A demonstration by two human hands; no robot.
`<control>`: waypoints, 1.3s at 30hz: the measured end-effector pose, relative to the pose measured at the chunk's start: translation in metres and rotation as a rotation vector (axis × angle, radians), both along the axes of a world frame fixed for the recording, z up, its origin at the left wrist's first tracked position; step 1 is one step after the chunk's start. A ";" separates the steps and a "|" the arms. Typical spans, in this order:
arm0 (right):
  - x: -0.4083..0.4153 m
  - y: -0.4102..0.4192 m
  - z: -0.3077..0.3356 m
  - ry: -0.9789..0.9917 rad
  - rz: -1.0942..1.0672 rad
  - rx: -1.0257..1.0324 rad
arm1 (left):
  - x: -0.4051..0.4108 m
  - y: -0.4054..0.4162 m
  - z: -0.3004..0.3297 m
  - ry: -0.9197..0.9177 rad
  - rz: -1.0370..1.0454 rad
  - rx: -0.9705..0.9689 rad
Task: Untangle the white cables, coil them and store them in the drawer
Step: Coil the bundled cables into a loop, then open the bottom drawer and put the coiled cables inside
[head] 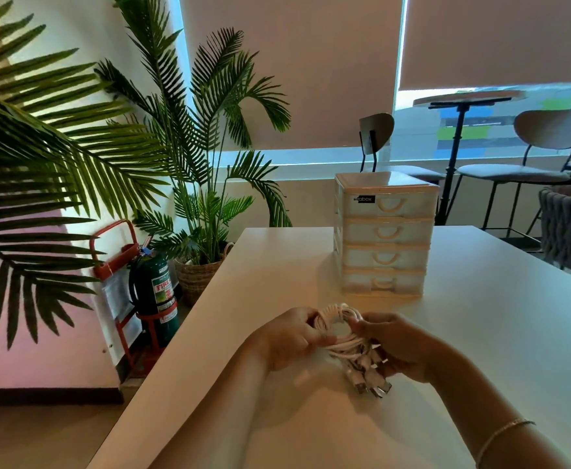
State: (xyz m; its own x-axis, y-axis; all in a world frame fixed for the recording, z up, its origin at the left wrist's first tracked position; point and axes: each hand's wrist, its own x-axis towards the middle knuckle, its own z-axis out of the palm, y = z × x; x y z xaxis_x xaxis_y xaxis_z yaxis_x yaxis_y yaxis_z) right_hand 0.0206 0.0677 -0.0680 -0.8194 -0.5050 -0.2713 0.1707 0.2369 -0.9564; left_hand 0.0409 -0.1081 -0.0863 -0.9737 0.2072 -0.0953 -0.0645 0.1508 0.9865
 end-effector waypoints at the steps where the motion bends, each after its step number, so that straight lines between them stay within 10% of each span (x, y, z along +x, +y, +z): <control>1: 0.001 0.003 0.000 -0.018 -0.002 0.026 | 0.002 0.004 0.000 0.007 0.011 -0.024; 20: 0.022 0.018 0.010 0.118 -0.062 0.654 | 0.024 0.036 0.008 0.037 0.012 -0.527; 32: -0.001 0.028 0.014 0.124 -0.148 0.596 | 0.000 0.032 0.029 0.007 0.058 -0.638; 39: -0.046 0.032 0.015 0.468 -0.227 0.806 | -0.042 0.038 0.059 0.281 0.278 -0.774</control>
State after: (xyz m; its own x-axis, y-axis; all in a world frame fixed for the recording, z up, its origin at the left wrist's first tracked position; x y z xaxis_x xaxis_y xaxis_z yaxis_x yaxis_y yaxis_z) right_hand -0.0252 0.0992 -0.0532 -0.9881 -0.1256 -0.0885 -0.0644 0.8616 -0.5035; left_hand -0.0011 -0.0701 -0.0270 -0.9880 -0.0651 0.1404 0.0322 0.8009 0.5979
